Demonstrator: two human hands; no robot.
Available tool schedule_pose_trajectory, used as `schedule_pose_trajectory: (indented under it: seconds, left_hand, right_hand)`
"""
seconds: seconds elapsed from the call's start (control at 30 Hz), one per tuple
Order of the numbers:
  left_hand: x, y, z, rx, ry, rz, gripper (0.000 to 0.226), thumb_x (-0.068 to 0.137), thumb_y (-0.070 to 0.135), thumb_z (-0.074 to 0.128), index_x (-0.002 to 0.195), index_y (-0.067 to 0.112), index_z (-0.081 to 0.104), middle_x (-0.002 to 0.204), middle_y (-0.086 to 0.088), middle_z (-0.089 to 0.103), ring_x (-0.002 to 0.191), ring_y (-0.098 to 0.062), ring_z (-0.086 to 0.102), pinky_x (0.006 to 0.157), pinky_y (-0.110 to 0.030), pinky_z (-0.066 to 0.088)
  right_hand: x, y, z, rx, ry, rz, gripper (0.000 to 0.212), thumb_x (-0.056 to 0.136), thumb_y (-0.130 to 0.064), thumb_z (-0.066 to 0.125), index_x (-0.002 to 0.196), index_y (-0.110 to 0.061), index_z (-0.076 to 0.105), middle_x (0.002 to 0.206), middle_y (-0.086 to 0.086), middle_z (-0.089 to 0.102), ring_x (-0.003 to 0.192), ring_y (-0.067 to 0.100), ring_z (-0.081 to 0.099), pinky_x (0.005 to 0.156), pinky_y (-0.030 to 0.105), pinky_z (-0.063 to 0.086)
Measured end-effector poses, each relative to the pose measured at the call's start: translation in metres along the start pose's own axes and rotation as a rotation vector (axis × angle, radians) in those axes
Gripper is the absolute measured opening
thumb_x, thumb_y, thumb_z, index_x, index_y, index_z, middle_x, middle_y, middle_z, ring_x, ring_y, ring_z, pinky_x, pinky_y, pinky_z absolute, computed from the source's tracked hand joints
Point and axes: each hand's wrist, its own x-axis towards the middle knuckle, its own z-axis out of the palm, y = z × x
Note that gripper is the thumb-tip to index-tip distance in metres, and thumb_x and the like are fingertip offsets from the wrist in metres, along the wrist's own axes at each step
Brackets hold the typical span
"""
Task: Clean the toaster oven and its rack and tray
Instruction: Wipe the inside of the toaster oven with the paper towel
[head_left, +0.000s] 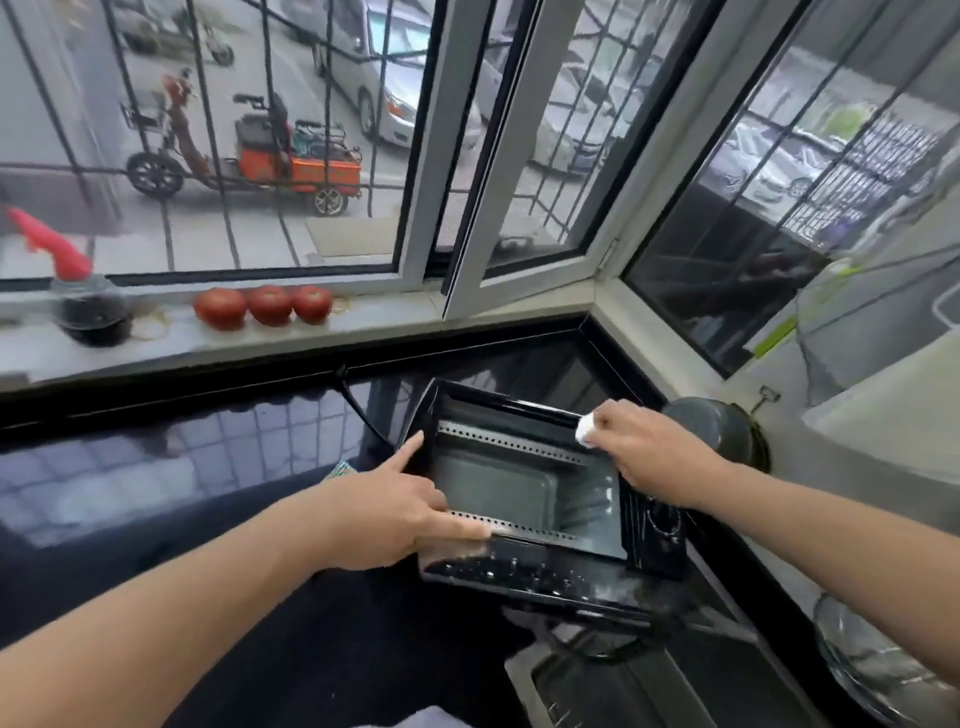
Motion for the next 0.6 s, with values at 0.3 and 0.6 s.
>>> schedule_pose_trajectory:
  seconds: [0.3, 0.6]
  left_hand:
    - [0.011, -0.004, -0.014, -0.075, -0.12, -0.084, 0.074, 0.1, 0.005, 0.047, 0.159, 0.046, 0.029, 0.124, 0.009, 0.062, 0.127, -0.014, 0.045, 0.124, -0.057, -0.016]
    - [0.008, -0.003, -0.009, -0.153, -0.025, -0.057, 0.073, 0.097, 0.002, 0.045, 0.155, 0.045, 0.038, 0.128, 0.012, 0.064, 0.125, -0.01, 0.051, 0.121, -0.052, -0.025]
  right_hand:
    - [0.007, -0.048, 0.028, -0.36, -0.435, 0.044, 0.039, 0.088, -0.02, 0.044, 0.117, -0.006, 0.066, 0.122, 0.02, 0.056, 0.113, 0.036, 0.046, 0.095, 0.045, 0.038]
    - [0.073, -0.072, 0.03, 0.159, -0.658, 0.528, 0.04, 0.091, -0.022, 0.044, 0.124, -0.005, 0.058, 0.134, 0.022, 0.051, 0.123, 0.036, 0.049, 0.106, 0.039, 0.039]
